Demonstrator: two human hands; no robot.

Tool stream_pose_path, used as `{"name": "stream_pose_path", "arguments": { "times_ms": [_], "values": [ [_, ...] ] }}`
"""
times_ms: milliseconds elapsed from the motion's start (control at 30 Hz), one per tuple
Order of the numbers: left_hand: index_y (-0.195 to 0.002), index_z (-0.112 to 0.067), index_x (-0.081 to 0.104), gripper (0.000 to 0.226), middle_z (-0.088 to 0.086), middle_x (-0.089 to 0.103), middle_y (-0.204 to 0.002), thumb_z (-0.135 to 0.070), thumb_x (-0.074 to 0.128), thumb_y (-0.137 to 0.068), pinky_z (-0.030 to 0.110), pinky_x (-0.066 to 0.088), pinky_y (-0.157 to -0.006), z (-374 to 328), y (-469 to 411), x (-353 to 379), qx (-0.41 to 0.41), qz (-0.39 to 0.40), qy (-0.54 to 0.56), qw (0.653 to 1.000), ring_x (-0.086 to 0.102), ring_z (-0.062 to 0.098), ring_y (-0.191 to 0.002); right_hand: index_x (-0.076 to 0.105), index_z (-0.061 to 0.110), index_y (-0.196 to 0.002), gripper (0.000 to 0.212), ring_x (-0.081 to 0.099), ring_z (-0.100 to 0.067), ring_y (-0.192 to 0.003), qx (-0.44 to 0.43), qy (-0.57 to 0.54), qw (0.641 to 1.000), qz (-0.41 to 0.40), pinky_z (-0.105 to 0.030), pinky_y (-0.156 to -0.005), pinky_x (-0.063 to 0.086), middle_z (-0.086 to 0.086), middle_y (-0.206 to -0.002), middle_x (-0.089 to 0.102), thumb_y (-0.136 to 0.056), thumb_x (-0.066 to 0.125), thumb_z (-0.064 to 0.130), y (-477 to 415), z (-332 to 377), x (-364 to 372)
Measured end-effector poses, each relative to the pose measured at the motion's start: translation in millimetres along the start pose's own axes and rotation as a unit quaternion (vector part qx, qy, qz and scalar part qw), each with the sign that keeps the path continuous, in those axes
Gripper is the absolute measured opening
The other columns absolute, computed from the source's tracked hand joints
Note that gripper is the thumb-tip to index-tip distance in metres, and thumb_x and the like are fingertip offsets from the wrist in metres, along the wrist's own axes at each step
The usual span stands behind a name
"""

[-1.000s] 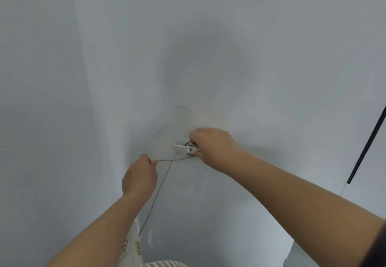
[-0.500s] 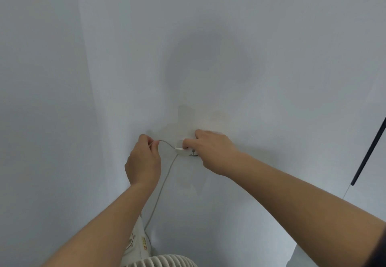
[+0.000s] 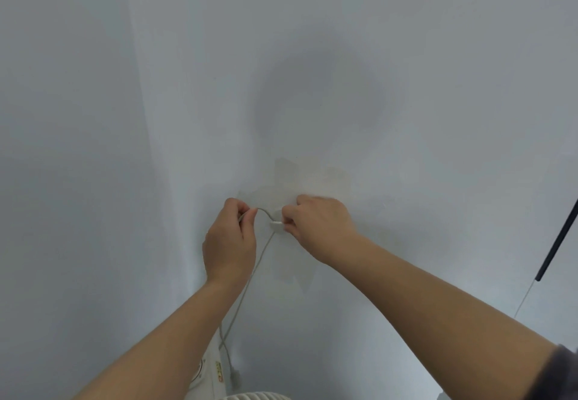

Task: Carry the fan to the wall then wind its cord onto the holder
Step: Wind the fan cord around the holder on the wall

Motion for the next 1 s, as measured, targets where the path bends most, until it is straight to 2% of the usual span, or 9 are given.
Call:
{"name": "stream_pose_path", "arguments": {
  "times_ms": [367,500,633,800,900,1000],
  "values": [
    [-0.084,-0.017,0.05,0.014,-0.005,0.047,-0.058,-0.024,0.051,-0.096,0.036,0.042,-0.052,2,10,-7,0.052,0.044,0.029,0.997,0.042,0.014,-0.051,0.061,0.023,-0.087,0.036,0.058,-0.021,-0.075,0.063,0.013,0.997,-0.031,-0.031,-0.063,0.035,0.002,-0.085,0.059,-0.095,0.042,0.053,-6,9,6],
    [-0.083,-0.017,0.051,0.014,-0.006,0.045,-0.057,-0.022,0.05,-0.096,0.034,0.04,-0.051,5,12,-10,0.055,0.048,0.034,0.997,0.041,0.013,-0.05,0.061,0.023,-0.084,0.038,0.051,-0.02,-0.068,0.086,0.02,0.995,-0.046,-0.031,-0.063,0.032,0.003,-0.079,0.057,-0.093,0.042,0.055,-6,11,8],
    [-0.082,-0.018,0.051,0.015,-0.007,0.045,-0.056,-0.022,0.05,-0.096,0.031,0.039,-0.05,4,14,-10,0.049,0.055,0.038,0.997,0.04,0.011,-0.049,0.059,0.025,-0.081,0.041,0.057,-0.021,-0.074,0.106,0.01,0.993,-0.059,-0.034,-0.069,0.035,0.003,-0.079,0.058,-0.093,0.039,0.058,-6,15,12],
    [-0.074,-0.02,0.048,0.022,-0.005,0.044,-0.053,-0.024,0.044,-0.096,0.027,0.035,-0.048,6,17,-9,0.054,0.073,0.015,0.996,0.039,0.013,-0.048,0.052,0.022,-0.076,0.036,0.057,-0.022,-0.071,0.12,-0.013,0.99,-0.076,-0.035,-0.072,0.036,0.003,-0.077,0.06,-0.095,0.035,0.047,-6,15,12],
    [-0.068,-0.02,0.041,0.03,-0.004,0.037,-0.05,-0.032,0.037,-0.096,0.028,0.029,-0.045,4,22,-4,0.09,0.1,-0.011,0.991,0.033,0.014,-0.045,0.044,0.02,-0.073,0.03,0.048,-0.022,-0.061,0.106,-0.009,0.99,-0.09,-0.033,-0.064,0.028,0.002,-0.069,0.05,-0.097,0.034,0.035,-5,12,9],
    [-0.066,-0.024,0.033,0.033,-0.005,0.032,-0.049,-0.042,0.028,-0.093,0.025,0.025,-0.044,2,25,1,0.118,0.115,-0.038,0.986,0.031,0.016,-0.044,0.043,0.017,-0.082,0.017,0.046,-0.022,-0.053,0.093,-0.008,0.991,-0.1,-0.03,-0.052,0.022,0.005,-0.064,0.048,-0.096,0.04,0.028,-1,9,6]
  ]
}}
Point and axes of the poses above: each hand's wrist, its own y-axis away from the middle knuckle, its own x-axis out of the palm, z = x × y, the point moved 3 cm from there along -y, towards the middle knuckle
